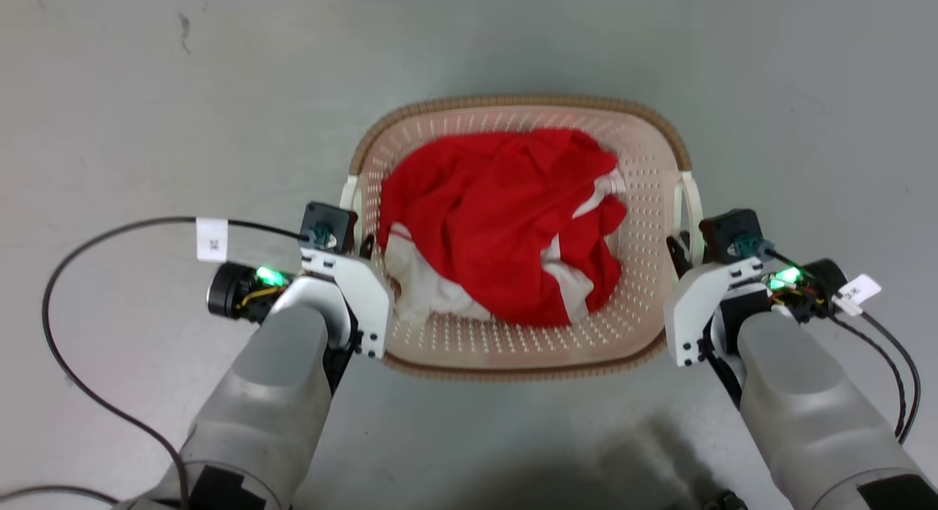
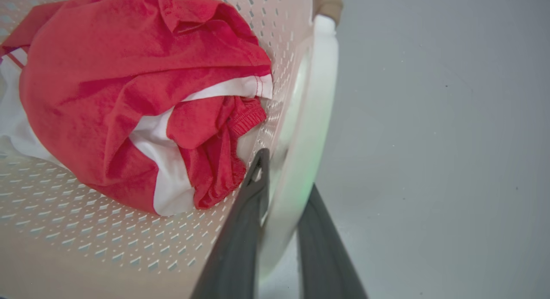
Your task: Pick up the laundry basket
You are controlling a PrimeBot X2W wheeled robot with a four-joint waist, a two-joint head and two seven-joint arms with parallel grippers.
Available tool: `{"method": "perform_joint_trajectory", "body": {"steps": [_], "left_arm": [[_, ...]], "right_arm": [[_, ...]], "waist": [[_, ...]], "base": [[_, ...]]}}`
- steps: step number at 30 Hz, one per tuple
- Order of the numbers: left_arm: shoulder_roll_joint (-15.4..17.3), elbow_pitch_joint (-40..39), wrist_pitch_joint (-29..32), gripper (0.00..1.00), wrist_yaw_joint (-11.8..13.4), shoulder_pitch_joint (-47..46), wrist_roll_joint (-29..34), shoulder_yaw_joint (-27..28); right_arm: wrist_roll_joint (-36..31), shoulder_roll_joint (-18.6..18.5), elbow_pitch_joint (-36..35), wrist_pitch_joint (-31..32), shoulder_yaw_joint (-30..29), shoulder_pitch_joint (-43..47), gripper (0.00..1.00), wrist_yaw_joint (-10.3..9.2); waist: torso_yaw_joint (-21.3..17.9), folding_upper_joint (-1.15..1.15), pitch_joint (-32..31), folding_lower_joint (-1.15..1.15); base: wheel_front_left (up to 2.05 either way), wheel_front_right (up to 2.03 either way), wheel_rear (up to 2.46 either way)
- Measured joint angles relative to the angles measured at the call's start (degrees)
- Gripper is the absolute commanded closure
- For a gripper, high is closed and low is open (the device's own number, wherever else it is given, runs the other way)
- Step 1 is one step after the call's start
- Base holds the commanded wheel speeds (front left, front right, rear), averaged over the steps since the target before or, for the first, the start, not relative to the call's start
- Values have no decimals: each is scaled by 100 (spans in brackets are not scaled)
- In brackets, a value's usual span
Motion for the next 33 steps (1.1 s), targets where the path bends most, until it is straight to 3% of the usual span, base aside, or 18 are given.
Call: {"method": "perform_joint_trajectory", "body": {"steps": [21,33], "left_arm": [[57,-232,1192,100,24,1232,-1638,-1260],[347,-569,2031,100,31,1779,-2625,-1902]], "right_arm": [[1528,-76,-12,995,1679,896,100,-18],[2466,-99,-244,1773,2814,1268,100,-42]], "waist": [[125,0,-2049,-1],[182,0,-3233,-2]], "base": [[0,0,0],[0,0,0]]}}
